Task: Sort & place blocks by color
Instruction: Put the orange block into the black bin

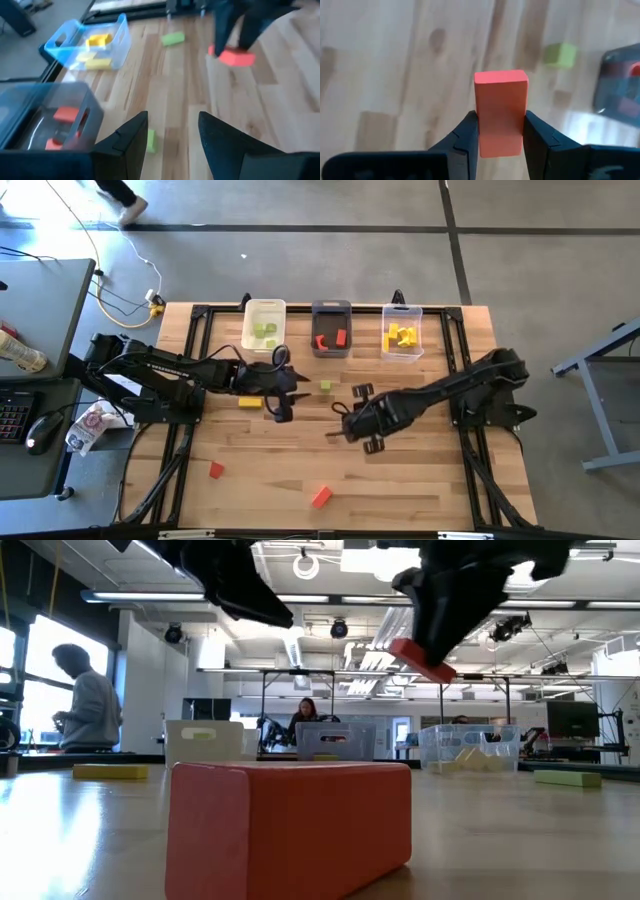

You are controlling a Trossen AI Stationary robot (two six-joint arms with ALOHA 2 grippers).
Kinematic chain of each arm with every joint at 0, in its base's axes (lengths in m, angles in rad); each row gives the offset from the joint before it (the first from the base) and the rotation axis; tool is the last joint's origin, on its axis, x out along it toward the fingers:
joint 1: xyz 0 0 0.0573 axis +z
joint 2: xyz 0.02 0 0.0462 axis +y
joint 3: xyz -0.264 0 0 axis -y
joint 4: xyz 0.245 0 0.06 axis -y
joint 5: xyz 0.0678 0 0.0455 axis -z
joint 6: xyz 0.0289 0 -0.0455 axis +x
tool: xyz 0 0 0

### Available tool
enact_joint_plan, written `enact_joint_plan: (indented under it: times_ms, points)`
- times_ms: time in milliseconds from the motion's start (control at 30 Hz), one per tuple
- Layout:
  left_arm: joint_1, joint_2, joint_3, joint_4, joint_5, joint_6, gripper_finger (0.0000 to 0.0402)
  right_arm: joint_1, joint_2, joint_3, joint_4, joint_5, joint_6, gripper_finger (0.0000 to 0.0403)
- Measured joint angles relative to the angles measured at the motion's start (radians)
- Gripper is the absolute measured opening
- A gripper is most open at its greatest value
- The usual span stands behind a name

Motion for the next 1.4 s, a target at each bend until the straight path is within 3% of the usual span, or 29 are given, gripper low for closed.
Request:
enact_joint_plan:
  times_ms: [200, 667, 833, 1200, 1400]
  points:
    - [0.0, 0.0, 0.0, 0.037, 0.068, 0.01, 0.0163, -0.07, -0.022, 0.0, 0.053, 0.014, -0.098, 0.0087]
    - [0.002, 0.0, 0.0, 0.049, 0.016, 0.035, 0.0232, -0.201, -0.065, 0.0, 0.227, 0.055, -0.195, 0.0087]
    - [0.002, 0.0, 0.0, 0.049, 0.005, 0.035, 0.0234, -0.233, -0.065, 0.0, 0.268, 0.046, -0.216, 0.0087]
    - [0.0, 0.0, 0.0, 0.044, 0.011, -0.013, 0.023, -0.352, -0.065, 0.0, 0.336, 0.142, -0.222, 0.0087]
    - [-0.002, 0.0, 0.0, -0.045, 0.012, -0.083, 0.023, -0.448, -0.064, 0.0, 0.399, 0.135, -0.215, 0.0087]
